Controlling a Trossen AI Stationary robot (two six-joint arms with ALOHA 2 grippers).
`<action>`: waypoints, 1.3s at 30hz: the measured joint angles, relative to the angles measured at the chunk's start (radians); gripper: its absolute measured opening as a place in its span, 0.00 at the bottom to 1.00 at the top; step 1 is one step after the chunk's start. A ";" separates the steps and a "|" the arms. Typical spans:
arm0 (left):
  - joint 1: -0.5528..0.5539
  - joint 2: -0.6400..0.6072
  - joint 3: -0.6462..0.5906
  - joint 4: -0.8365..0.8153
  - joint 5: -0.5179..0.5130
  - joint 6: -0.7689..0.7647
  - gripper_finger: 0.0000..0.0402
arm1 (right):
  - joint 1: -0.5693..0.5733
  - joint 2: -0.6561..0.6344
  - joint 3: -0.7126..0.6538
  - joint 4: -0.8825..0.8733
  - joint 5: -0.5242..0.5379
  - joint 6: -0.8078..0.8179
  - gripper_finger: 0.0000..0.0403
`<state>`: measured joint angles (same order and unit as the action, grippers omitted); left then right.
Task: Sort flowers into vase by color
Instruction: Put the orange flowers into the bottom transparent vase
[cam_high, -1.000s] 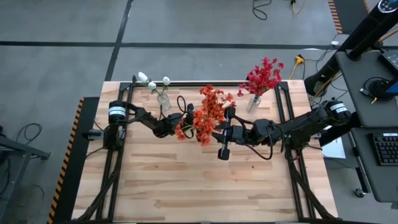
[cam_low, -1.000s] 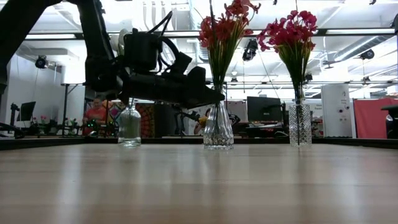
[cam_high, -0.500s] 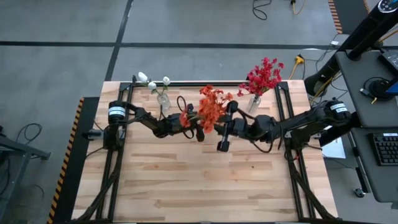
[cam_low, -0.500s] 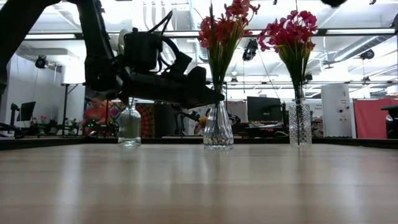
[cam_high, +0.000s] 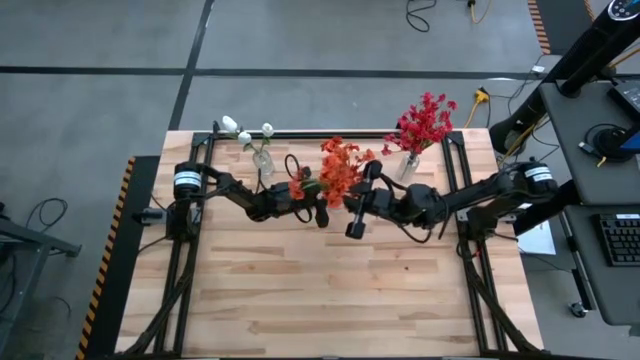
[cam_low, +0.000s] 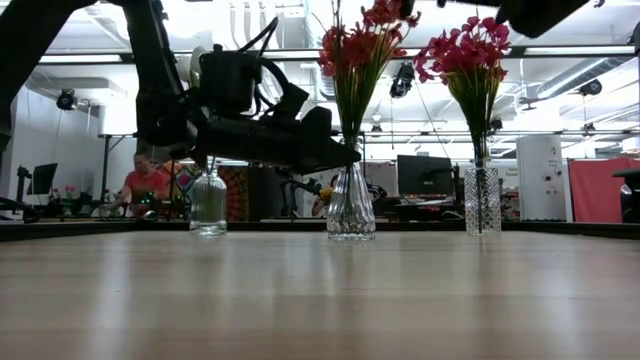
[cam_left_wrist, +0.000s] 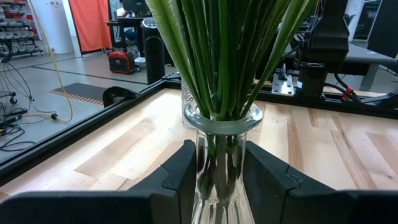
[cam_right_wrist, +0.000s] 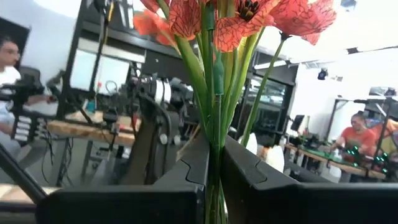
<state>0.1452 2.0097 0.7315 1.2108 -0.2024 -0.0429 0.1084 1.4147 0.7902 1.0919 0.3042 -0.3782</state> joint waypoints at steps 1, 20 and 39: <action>0.000 0.000 0.000 -0.001 0.000 0.000 0.23 | -0.005 0.013 0.001 0.002 0.003 0.000 0.05; 0.001 0.000 0.000 -0.006 0.000 0.000 0.23 | -0.029 0.106 0.007 0.105 0.168 -0.141 0.05; 0.001 0.000 -0.005 -0.006 -0.001 0.000 0.23 | -0.044 0.139 0.007 0.118 0.203 -0.117 0.05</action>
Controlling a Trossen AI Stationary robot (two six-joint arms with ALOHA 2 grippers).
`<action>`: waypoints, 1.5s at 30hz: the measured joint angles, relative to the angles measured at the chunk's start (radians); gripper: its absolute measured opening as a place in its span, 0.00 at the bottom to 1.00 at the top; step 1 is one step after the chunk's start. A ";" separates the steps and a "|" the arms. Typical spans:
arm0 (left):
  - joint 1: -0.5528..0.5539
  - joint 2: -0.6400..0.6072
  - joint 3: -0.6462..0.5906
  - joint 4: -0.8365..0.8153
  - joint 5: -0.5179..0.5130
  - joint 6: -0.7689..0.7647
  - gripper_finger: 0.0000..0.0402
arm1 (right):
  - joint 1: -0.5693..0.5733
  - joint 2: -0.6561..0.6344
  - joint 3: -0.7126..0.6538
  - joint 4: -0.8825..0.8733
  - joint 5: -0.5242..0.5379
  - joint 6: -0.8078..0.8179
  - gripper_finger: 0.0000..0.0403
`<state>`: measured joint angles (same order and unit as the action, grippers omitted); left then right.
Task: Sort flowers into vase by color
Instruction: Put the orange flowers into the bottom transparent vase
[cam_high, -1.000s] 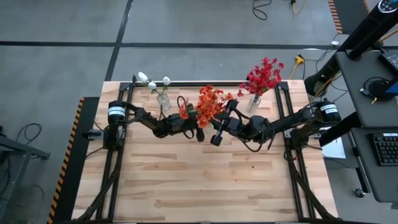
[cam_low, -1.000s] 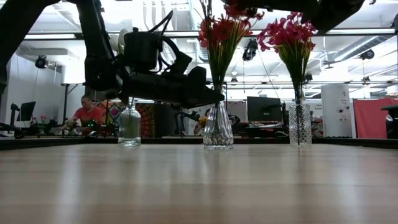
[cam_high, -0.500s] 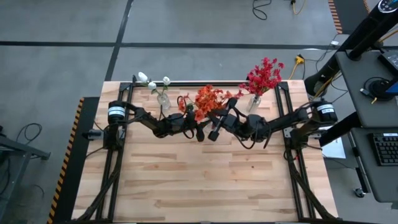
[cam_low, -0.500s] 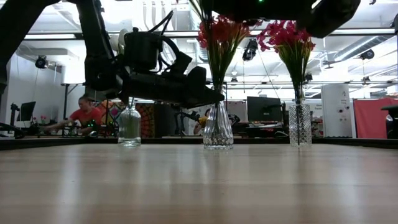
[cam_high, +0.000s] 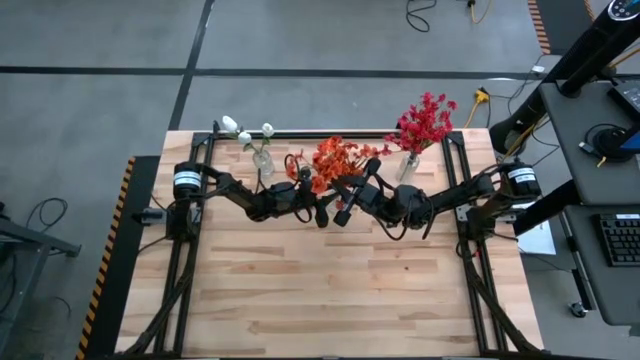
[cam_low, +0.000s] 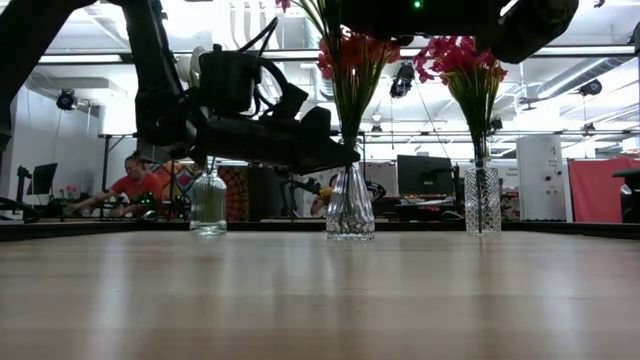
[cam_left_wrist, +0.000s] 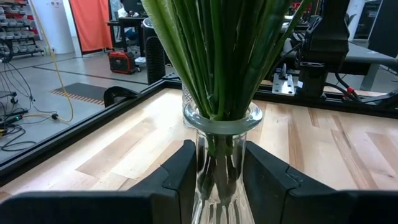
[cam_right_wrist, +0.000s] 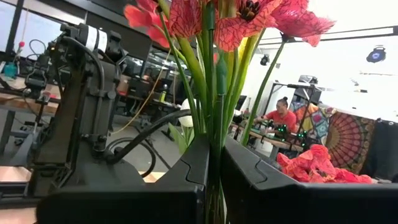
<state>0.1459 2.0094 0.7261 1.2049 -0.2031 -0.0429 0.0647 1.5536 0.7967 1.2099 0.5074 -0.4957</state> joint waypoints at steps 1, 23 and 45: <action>0.000 0.000 0.000 0.000 0.000 0.000 0.23 | 0.000 0.000 0.000 -0.001 0.004 0.000 0.05; -0.001 0.000 -0.001 -0.001 -0.018 0.007 0.23 | 0.000 0.000 -0.001 -0.135 0.074 0.038 0.05; 0.000 0.001 -0.002 -0.002 -0.018 0.007 0.23 | 0.009 0.001 -0.002 -0.291 0.133 0.052 0.07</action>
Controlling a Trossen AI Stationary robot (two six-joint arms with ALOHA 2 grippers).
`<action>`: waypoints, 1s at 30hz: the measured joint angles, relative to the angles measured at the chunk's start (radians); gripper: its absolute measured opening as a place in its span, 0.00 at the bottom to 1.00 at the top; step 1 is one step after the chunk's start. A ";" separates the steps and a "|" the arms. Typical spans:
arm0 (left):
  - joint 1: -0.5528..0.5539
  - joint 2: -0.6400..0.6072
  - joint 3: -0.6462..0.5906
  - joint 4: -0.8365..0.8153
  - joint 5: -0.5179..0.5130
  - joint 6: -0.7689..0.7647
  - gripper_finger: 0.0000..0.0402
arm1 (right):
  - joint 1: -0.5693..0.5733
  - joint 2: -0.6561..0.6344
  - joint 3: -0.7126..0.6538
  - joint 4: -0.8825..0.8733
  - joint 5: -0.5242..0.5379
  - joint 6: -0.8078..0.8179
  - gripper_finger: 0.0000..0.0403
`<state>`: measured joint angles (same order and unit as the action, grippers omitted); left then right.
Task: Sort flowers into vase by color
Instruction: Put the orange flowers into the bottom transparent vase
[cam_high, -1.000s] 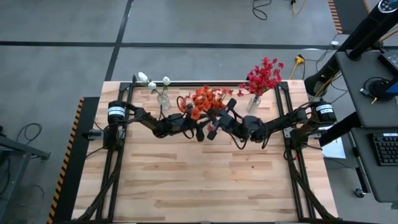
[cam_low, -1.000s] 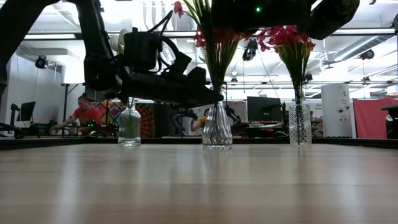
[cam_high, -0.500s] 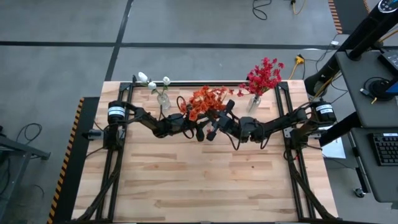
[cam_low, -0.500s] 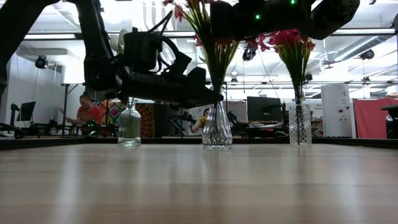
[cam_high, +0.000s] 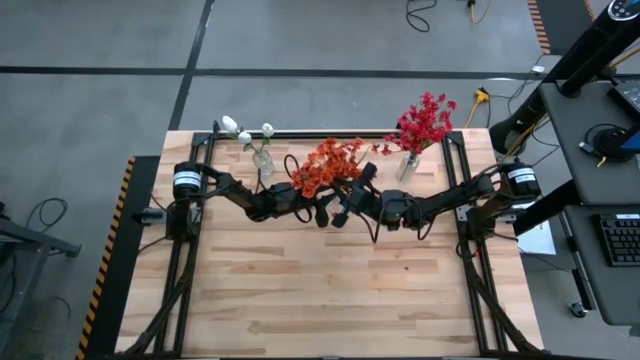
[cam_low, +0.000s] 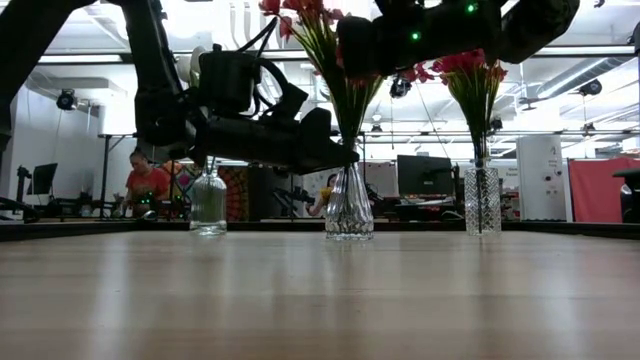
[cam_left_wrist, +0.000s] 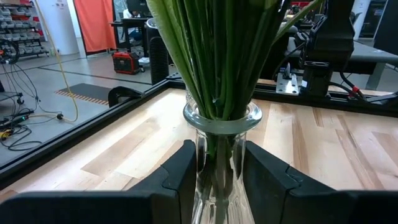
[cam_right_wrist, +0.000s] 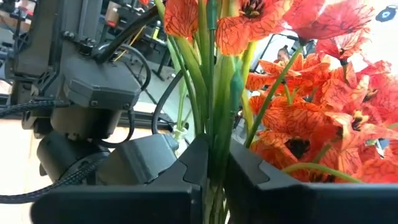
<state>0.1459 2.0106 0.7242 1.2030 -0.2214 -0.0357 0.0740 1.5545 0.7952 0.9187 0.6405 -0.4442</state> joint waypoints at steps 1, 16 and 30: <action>0.000 0.000 0.000 0.000 0.000 0.000 0.23 | 0.004 0.000 0.000 -0.001 0.010 -0.003 0.09; 0.000 0.000 -0.001 0.000 0.000 0.000 0.23 | 0.092 -0.008 0.117 -0.244 0.197 -0.003 0.45; 0.000 0.000 -0.001 0.000 0.000 0.000 0.23 | 0.098 -0.007 0.440 -0.929 0.251 0.233 0.40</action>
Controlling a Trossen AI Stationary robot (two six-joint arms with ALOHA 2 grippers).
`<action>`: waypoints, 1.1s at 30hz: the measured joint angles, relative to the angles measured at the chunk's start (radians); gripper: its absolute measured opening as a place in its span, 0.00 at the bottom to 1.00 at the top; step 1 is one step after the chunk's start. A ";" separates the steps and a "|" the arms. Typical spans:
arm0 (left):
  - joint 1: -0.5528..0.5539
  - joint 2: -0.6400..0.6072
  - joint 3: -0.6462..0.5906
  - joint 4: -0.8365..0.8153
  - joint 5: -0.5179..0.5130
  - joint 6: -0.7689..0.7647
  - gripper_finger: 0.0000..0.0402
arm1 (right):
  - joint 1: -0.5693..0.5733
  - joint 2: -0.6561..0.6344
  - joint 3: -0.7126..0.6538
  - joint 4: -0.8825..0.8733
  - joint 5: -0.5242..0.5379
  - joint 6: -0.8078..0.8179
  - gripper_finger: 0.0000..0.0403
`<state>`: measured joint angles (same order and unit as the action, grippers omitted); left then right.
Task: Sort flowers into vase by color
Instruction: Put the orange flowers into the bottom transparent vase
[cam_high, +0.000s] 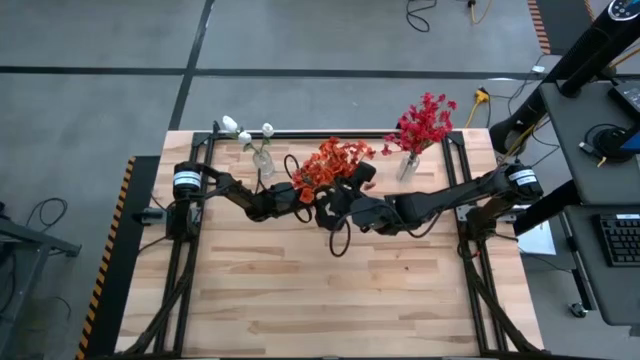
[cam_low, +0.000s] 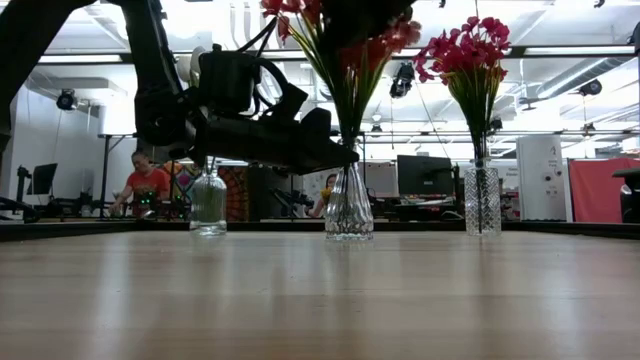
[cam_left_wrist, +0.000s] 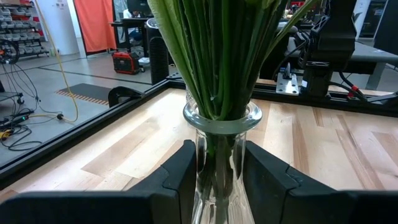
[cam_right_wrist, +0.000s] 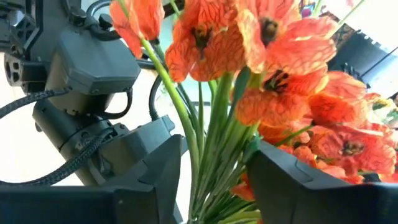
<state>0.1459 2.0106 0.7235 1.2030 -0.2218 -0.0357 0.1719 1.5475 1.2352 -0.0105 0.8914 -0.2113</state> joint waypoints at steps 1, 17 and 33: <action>0.000 0.000 0.000 0.000 0.000 0.000 0.23 | 0.000 0.000 0.007 -0.019 0.000 0.011 0.39; 0.000 0.000 0.000 0.000 0.000 0.000 0.23 | -0.008 0.000 0.031 -0.117 -0.009 0.036 0.03; 0.000 0.000 0.000 0.000 0.000 0.000 0.23 | -0.017 -0.001 0.016 -0.142 -0.008 0.058 0.03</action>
<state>0.1459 2.0106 0.7235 1.2026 -0.2214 -0.0353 0.1547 1.5467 1.2513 -0.1529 0.8829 -0.1535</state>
